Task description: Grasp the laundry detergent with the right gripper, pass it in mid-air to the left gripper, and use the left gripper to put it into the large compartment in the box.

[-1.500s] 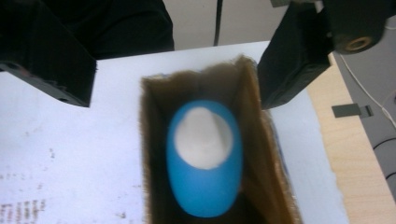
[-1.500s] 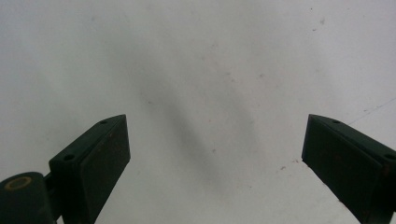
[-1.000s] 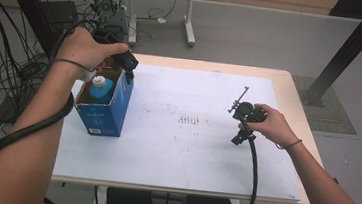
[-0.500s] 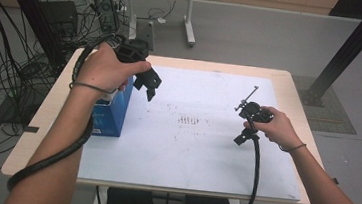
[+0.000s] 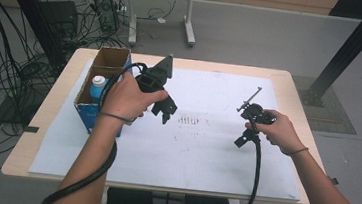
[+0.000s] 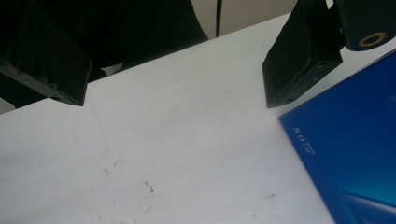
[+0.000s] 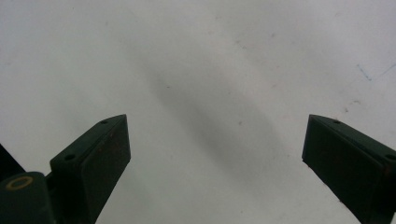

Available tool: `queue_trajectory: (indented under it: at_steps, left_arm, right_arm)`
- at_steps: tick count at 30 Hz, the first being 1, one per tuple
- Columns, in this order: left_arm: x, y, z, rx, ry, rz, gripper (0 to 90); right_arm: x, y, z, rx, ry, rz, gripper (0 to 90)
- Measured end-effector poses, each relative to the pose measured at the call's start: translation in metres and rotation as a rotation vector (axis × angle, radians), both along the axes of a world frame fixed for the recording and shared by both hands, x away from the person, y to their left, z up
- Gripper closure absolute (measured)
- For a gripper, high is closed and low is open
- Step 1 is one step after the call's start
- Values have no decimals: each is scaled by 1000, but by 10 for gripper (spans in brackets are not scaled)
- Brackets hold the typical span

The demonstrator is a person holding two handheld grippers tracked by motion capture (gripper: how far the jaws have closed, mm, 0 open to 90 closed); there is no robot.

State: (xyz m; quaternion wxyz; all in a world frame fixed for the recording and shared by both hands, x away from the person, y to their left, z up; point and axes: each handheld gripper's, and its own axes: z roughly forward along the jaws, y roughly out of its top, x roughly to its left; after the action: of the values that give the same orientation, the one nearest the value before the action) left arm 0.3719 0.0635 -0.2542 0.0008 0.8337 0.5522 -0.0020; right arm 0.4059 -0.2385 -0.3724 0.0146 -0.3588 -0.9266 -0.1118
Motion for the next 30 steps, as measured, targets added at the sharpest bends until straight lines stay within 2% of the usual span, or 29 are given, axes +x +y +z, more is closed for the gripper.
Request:
queue_trajectory:
  at_steps: [4, 19, 30]
  left_arm:
    - [0, -5, -10, 8, 1, -1, 83]
    - [4, -20, -46, 5, -6, -15, 84]
    - [5, -30, -74, -15, 8, -8, 85]
  right_arm:
    - [-1, 1, 1, -13, 9, -2, 73]
    - [-1, 4, 3, -11, 6, 0, 70]
    - [-2, 3, 4, -9, 7, -5, 70]
